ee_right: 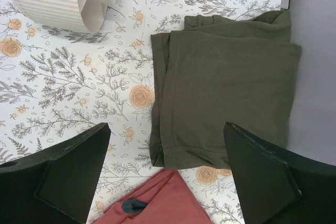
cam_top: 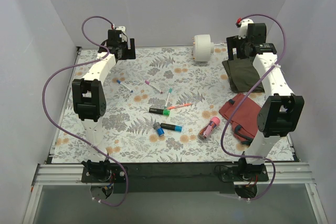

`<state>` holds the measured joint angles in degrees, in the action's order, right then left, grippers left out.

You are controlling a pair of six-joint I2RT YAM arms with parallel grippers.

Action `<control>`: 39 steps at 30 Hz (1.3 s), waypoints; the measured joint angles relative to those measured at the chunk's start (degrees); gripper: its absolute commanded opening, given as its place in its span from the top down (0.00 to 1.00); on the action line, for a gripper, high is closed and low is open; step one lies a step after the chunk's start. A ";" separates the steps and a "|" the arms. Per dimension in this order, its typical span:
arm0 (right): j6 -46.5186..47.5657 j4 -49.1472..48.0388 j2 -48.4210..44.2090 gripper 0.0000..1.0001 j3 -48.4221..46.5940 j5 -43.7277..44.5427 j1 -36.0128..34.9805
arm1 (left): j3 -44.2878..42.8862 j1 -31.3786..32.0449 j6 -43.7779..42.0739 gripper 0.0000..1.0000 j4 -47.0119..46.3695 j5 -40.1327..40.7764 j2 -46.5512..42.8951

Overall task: Sort the stationery into containers
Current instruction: Move the storage box to the center of the board.

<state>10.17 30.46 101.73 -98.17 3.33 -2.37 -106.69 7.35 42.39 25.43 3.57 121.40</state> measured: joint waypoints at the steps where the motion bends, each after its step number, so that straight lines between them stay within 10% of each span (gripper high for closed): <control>1: -0.04 -0.04 0.00 0.02 -0.13 -0.13 0.00 | 0.02 0.00 0.00 0.16 -0.02 0.00 0.00; 15: 2.84 -3.65 7.82 0.08 -12.02 -20.02 0.15 | 3.17 0.00 -0.02 0.13 -0.26 0.39 -0.59; 24: -14.45 -13.31 26.08 0.17 -24.52 -42.03 3.91 | 12.57 -0.07 1.20 0.14 1.01 -0.96 -8.31; 39: -28.48 -28.92 35.39 0.34 -26.14 -54.71 5.73 | 19.87 -0.04 -1.33 0.18 4.55 -3.76 -15.56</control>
<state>-18.31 1.54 137.12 -124.31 -51.37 3.36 -86.83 7.31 41.06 29.98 -0.19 105.84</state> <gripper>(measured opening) 0.681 0.821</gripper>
